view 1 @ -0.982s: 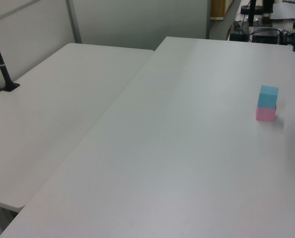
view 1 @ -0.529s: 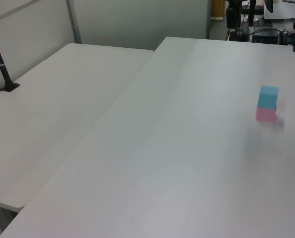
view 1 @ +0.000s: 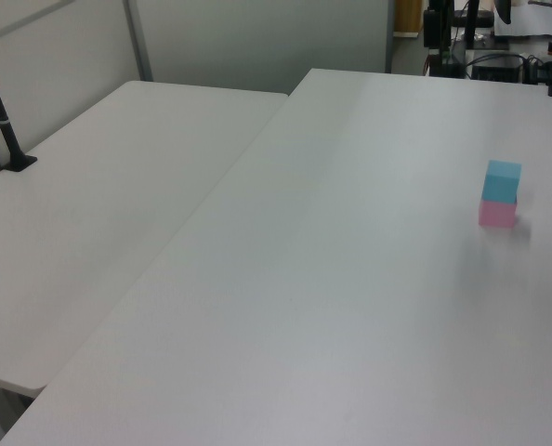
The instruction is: Put blue cube on pink cube
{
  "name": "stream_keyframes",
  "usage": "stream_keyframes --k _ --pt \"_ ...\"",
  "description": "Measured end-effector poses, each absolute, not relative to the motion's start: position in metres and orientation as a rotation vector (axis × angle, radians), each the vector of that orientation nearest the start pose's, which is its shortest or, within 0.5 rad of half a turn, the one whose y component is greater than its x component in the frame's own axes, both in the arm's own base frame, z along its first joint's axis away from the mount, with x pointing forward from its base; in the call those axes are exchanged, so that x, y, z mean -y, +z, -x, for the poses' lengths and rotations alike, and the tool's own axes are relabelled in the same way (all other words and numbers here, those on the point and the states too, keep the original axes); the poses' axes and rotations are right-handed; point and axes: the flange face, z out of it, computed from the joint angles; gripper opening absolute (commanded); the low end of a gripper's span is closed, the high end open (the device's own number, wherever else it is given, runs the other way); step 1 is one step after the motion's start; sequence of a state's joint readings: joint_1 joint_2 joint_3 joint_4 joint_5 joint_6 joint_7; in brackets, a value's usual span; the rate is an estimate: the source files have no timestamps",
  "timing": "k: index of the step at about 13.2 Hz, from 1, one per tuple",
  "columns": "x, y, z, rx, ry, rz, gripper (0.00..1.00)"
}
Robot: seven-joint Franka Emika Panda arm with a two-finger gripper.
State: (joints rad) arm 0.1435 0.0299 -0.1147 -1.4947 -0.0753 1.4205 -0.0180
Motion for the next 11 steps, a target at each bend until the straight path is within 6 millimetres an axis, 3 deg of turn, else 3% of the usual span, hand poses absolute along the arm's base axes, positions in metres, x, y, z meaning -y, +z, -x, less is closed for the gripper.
stream_keyframes --k 7,11 --pt "-0.01 0.63 -0.564 0.065 0.034 3.222 1.0" --pt "-0.007 0.632 -0.568 -0.07 -0.025 3.221 1.0"
